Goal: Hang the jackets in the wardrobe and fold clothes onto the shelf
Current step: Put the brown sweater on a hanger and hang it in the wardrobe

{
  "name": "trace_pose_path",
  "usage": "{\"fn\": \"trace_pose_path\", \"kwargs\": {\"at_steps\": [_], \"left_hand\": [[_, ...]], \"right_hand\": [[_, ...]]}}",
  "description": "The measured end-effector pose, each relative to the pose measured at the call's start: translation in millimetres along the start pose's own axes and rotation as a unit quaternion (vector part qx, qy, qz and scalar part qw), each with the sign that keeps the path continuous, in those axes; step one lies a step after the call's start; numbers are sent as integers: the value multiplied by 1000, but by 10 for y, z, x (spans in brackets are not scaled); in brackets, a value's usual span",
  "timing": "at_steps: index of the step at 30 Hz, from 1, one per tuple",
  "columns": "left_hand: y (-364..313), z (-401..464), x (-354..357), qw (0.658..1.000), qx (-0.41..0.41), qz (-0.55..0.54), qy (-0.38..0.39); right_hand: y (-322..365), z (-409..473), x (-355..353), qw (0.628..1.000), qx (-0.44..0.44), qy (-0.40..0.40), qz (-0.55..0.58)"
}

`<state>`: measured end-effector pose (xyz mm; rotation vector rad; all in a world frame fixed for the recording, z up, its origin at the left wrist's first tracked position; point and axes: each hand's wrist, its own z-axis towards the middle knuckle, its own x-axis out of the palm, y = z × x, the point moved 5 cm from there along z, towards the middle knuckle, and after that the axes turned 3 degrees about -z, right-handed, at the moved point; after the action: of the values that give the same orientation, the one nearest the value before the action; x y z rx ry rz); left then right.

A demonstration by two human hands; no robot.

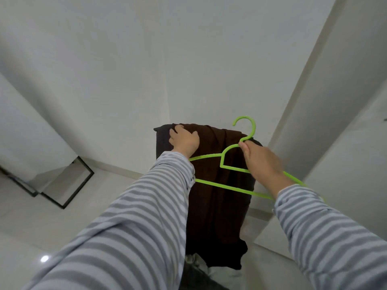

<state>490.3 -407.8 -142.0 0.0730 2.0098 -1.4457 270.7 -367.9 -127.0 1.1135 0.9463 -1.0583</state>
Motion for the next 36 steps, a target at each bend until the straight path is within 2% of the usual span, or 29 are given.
{"fn": "trace_pose_path", "kwargs": {"at_steps": [3, 5, 7, 9, 12, 14, 16, 18, 20, 23, 26, 30, 33, 35, 36], "left_hand": [[-1, 130, 37, 992, -84, -59, -79], [13, 188, 42, 984, -97, -109, -105], [17, 263, 123, 987, -77, -130, -58], [15, 305, 199, 993, -64, -103, 14], [-35, 304, 162, 994, -13, -106, 21], [-44, 229, 95, 988, -12, -151, 42], [-3, 148, 24, 964, -51, -249, 75], [52, 51, -60, 917, -94, -370, 114], [100, -109, -202, 887, -109, -427, 138], [180, -330, -395, 878, -110, -425, 190], [227, -573, -536, 888, -118, -375, 240], [341, -746, -703, 914, -91, -342, 196], [395, -806, -845, 895, -93, -415, 137], [371, -894, -879, 875, -97, -445, 164], [353, -962, -896, 879, -96, -427, 191]], "right_hand": [[-82, 123, 130, 1000, -12, -3, -7], [-124, 162, 169, 1000, -19, -12, -4], [-148, 174, 181, 1000, -23, -18, 0], [-150, 175, 177, 1000, -23, -16, 3], [-103, 155, 108, 1000, -20, -20, -8], [-46, 99, 24, 999, -13, -33, -21], [2, 7, -72, 999, 2, -43, -26], [44, -99, -156, 998, 21, -50, -32], [96, -221, -250, 997, 36, -58, -34], [164, -429, -401, 996, 60, -71, -11], [223, -658, -523, 993, 82, -80, 4], [279, -1041, -660, 990, 107, -92, -1], [309, -1291, -767, 988, 119, -100, -21], [312, -1407, -845, 985, 131, -107, -24], [307, -1452, -887, 984, 137, -107, -23]]}}
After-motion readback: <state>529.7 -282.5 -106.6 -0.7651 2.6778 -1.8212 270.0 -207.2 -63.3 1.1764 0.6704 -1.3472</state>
